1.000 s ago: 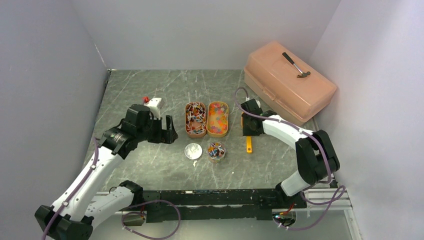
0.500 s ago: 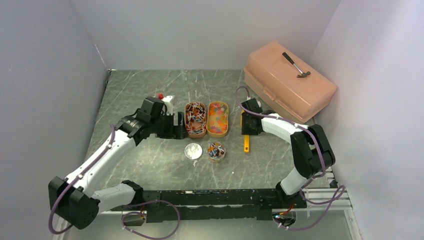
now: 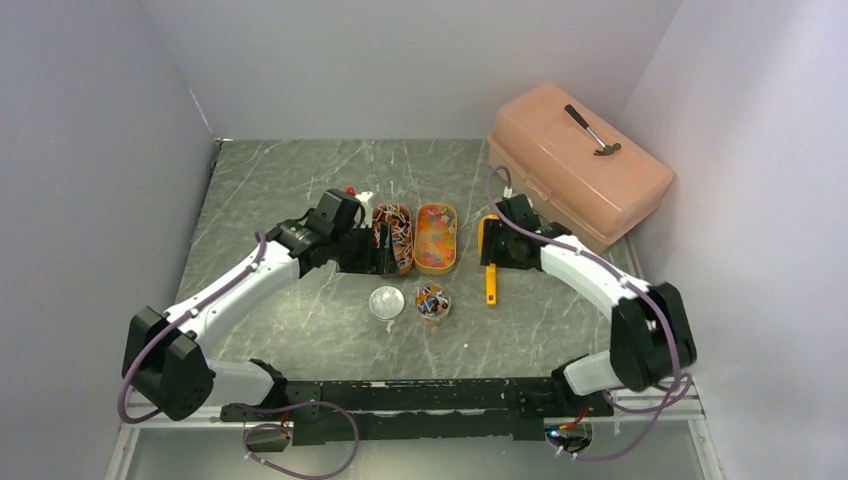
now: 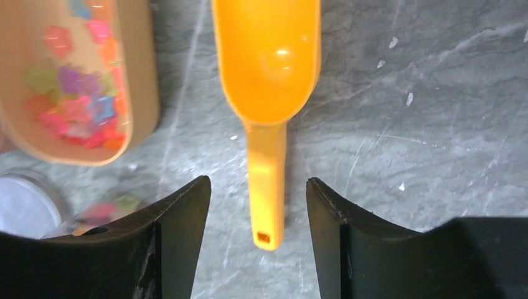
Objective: Pack the candies
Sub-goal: Place the spatula at the center of the board, then adjust the fake candies in the packing bottle.
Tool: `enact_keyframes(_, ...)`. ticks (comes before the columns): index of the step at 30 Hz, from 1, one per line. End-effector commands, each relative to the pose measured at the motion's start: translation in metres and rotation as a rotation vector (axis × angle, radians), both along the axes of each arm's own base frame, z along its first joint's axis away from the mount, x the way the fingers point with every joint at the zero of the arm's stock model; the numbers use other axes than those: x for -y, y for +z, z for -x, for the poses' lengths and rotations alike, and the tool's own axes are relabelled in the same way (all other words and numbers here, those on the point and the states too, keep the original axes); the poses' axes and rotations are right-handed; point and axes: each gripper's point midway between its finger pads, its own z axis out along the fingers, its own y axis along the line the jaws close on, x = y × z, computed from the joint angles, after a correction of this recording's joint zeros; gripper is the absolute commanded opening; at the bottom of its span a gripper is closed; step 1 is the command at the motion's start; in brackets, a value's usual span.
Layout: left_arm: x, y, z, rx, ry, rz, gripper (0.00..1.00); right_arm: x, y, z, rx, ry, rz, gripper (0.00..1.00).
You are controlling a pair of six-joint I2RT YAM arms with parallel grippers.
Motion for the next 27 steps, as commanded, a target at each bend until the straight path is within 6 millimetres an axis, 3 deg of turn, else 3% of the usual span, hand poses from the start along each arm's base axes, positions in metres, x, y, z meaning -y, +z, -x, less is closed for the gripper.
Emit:
enact_keyframes(1,0.012,0.017,-0.012,0.06,0.013,0.033,0.81,-0.021,0.051,0.011,0.106,0.073,-0.109,0.61)
enact_keyframes(5,0.005,0.015,-0.015,0.076,0.042,-0.003,0.8,-0.052,0.087,0.029,0.171,0.203,-0.206,0.56)
enact_keyframes(10,-0.011,0.023,-0.015,0.128,0.08,-0.05,0.79,-0.103,0.107,0.064,0.145,0.429,-0.308,0.43)
enact_keyframes(14,-0.033,0.028,-0.01,0.174,0.116,-0.11,0.79,-0.134,0.103,0.084,0.085,0.541,-0.344,0.27)
enact_keyframes(20,-0.059,0.037,0.003,0.227,0.17,-0.15,0.8,-0.163,0.091,0.095,0.011,0.6,-0.379,0.01)
enact_keyframes(27,-0.077,0.044,0.017,0.259,0.195,-0.159,0.8,-0.184,0.072,0.096,-0.045,0.594,-0.368,0.0)
